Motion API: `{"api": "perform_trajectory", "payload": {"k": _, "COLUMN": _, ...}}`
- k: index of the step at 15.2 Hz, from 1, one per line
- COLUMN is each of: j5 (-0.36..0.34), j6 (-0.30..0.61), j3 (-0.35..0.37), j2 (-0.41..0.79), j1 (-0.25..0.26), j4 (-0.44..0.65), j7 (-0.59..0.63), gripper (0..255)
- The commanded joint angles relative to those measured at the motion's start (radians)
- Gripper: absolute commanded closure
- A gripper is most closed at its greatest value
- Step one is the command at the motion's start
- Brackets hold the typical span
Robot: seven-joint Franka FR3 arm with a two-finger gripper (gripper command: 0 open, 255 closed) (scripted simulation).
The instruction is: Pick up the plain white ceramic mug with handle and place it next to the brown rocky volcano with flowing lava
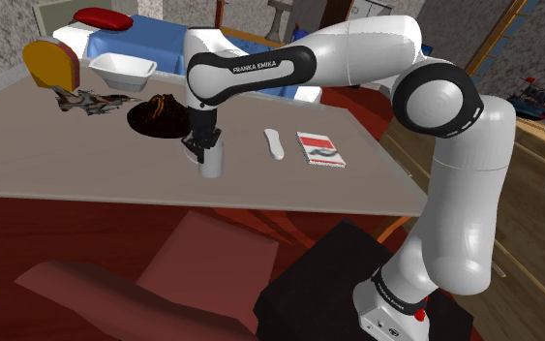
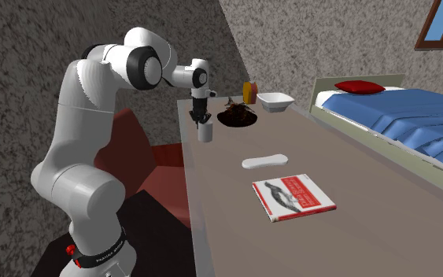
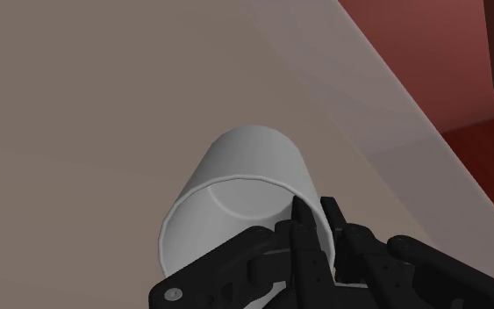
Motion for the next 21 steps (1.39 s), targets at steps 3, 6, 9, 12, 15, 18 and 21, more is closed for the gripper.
{"api": "perform_trajectory", "payload": {"k": 3, "j5": 0.000, "j6": 0.000, "j3": 0.000, "j2": 0.000, "j1": 0.000, "j4": 0.000, "j7": 0.000, "gripper": 255}}
{"api": "perform_trajectory", "payload": {"k": 6, "j5": 0.000, "j6": 0.000, "j3": 0.000, "j2": 0.000, "j1": 0.000, "j4": 0.000, "j7": 0.000, "gripper": 0}}
{"api": "perform_trajectory", "payload": {"k": 9, "j5": 0.000, "j6": 0.000, "j3": 0.000, "j2": 0.000, "j1": 0.000, "j4": 0.000, "j7": 0.000, "gripper": 0}}
{"api": "perform_trajectory", "payload": {"k": 12, "j5": 0.002, "j6": -0.094, "j3": 0.001, "j2": -0.014, "j1": 0.000, "j4": 0.081, "j7": -0.001, "gripper": 0}}
{"api": "perform_trajectory", "payload": {"k": 15, "j5": 0.002, "j6": -0.120, "j3": 0.001, "j2": -0.016, "j1": 0.000, "j4": 0.105, "j7": -0.001, "gripper": 0}}
{"api": "perform_trajectory", "payload": {"k": 18, "j5": 0.002, "j6": -0.120, "j3": 0.001, "j2": -0.016, "j1": 0.000, "j4": 0.105, "j7": -0.001, "gripper": 0}}
{"api": "perform_trajectory", "payload": {"k": 21, "j5": 0.002, "j6": -0.120, "j3": 0.001, "j2": -0.016, "j1": 0.000, "j4": 0.105, "j7": -0.001, "gripper": 0}}
